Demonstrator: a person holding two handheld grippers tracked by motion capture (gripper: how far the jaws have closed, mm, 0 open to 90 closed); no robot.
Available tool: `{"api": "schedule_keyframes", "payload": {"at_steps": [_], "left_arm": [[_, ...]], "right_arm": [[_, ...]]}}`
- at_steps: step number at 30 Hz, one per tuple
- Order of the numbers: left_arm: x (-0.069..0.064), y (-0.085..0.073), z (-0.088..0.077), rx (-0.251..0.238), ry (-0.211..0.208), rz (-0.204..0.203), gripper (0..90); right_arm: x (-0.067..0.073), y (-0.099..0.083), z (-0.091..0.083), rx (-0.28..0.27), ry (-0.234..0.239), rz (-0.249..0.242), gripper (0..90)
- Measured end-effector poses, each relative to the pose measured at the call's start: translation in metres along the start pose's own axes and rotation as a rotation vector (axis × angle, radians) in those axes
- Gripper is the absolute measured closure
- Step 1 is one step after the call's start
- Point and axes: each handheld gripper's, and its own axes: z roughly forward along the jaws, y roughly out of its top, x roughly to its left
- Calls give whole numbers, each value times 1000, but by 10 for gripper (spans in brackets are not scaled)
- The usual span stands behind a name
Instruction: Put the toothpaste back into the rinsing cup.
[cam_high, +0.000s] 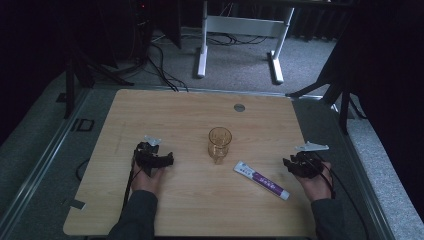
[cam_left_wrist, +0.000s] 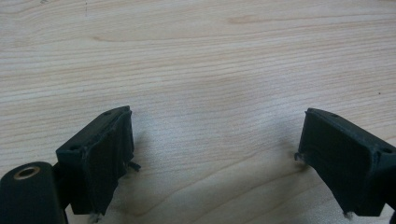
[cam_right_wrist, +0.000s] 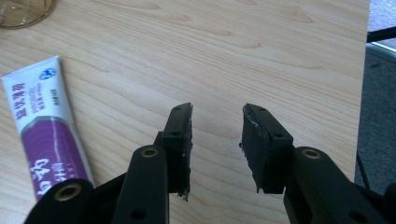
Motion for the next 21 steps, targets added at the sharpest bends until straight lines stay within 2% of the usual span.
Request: {"api": "schedule_keyframes", "payload": {"at_steps": [6, 12, 14, 21], "left_arm": [[0, 0, 0, 0, 0, 0, 104], [0, 0, 0, 0, 0, 0, 104], [0, 0, 0, 0, 0, 0, 104], [0, 0, 0, 0, 0, 0, 104]], "right_arm": [[1, 7, -8, -3, 44, -2, 627], [1, 11, -10, 8, 44, -22, 637], [3, 13, -10, 25, 49, -49, 648], [6, 16, -8, 51, 57, -82, 657]]}}
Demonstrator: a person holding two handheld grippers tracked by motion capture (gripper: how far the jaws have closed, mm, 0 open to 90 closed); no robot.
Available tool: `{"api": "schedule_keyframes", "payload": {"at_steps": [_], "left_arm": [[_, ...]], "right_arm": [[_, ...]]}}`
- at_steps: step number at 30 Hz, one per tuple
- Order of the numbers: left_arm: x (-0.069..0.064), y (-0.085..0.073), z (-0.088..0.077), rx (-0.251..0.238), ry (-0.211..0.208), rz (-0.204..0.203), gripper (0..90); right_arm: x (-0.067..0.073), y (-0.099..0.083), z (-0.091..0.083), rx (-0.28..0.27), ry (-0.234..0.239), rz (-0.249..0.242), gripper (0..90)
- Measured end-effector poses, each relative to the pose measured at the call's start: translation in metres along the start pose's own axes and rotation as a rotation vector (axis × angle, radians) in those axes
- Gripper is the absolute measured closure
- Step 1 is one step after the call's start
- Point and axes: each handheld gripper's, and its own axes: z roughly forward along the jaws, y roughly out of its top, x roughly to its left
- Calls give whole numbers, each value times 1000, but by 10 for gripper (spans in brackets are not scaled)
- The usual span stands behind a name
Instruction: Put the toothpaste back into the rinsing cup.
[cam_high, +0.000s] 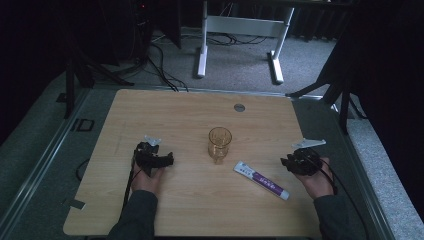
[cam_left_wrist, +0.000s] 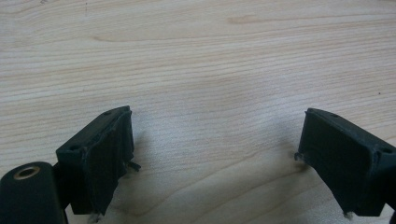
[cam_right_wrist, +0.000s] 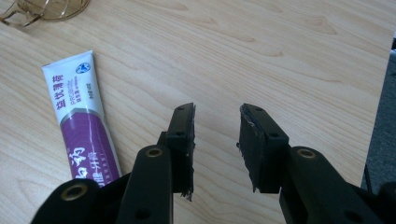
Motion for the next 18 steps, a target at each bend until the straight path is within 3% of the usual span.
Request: {"api": "schedule_keyframes", "payload": {"at_steps": [18], "left_arm": [[0, 0, 0, 0, 0, 0, 105]], "right_arm": [[4, 8, -5, 24, 34, -41, 691]]}}
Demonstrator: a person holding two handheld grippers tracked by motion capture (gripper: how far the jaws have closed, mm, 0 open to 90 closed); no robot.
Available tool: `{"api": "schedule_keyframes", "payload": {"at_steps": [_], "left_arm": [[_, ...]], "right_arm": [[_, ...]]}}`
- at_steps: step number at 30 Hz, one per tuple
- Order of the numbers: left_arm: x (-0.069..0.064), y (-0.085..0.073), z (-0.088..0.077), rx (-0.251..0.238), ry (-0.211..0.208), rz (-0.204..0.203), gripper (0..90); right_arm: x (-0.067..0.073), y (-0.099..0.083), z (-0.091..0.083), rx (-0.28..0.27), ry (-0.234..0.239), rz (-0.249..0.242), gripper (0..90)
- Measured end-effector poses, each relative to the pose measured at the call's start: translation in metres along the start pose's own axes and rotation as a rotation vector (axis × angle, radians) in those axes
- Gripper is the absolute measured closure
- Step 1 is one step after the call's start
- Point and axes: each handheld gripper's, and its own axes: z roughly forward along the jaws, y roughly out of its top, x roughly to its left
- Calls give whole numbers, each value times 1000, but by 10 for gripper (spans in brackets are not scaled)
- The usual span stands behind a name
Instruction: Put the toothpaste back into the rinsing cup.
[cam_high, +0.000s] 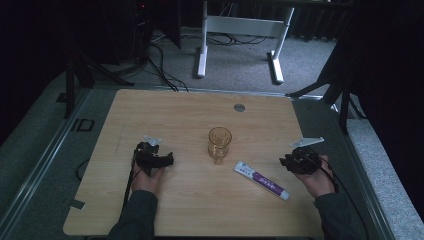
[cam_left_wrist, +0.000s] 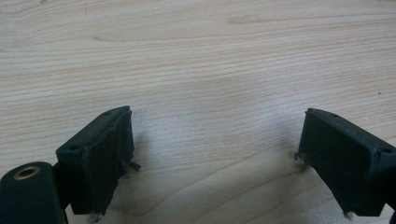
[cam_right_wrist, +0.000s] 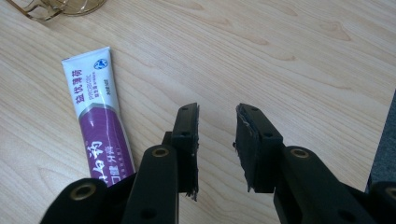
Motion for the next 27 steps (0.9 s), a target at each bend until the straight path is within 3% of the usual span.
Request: {"api": "schedule_keyframes", "payload": {"at_steps": [27], "left_arm": [[0, 0, 0, 0, -1, 0, 104]], "right_arm": [[7, 12, -6, 18, 17, -60, 714]]}}
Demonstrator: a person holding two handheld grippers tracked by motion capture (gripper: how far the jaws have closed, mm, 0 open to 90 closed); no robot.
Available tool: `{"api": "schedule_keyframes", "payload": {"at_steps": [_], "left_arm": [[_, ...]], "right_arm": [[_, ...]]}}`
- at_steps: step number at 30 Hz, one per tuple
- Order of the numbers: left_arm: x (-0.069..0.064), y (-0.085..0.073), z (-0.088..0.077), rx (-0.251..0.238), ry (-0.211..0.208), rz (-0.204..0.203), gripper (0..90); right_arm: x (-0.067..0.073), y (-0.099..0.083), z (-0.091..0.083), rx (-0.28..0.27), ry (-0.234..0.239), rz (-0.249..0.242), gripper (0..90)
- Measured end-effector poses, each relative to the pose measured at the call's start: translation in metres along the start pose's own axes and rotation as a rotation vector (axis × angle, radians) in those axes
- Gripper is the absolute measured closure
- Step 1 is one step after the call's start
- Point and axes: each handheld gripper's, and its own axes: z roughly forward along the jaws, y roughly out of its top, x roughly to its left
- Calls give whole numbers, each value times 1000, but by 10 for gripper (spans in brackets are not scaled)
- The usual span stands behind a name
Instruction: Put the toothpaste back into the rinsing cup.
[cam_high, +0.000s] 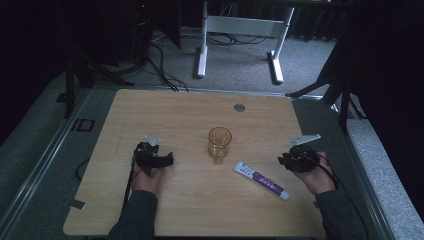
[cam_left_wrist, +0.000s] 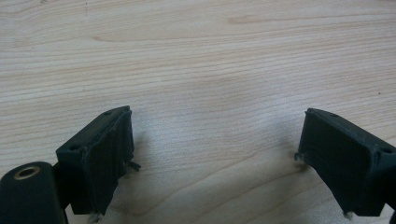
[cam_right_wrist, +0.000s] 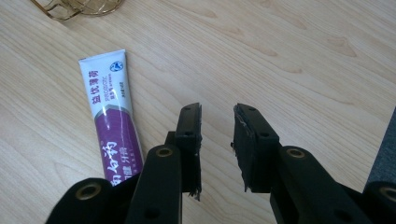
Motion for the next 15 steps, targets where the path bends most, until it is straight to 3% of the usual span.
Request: {"api": "schedule_keyframes", "payload": {"at_steps": [15], "left_arm": [[0, 0, 0, 0, 0, 0, 105]], "right_arm": [[3, 3, -1, 26, 1, -28, 718]]}}
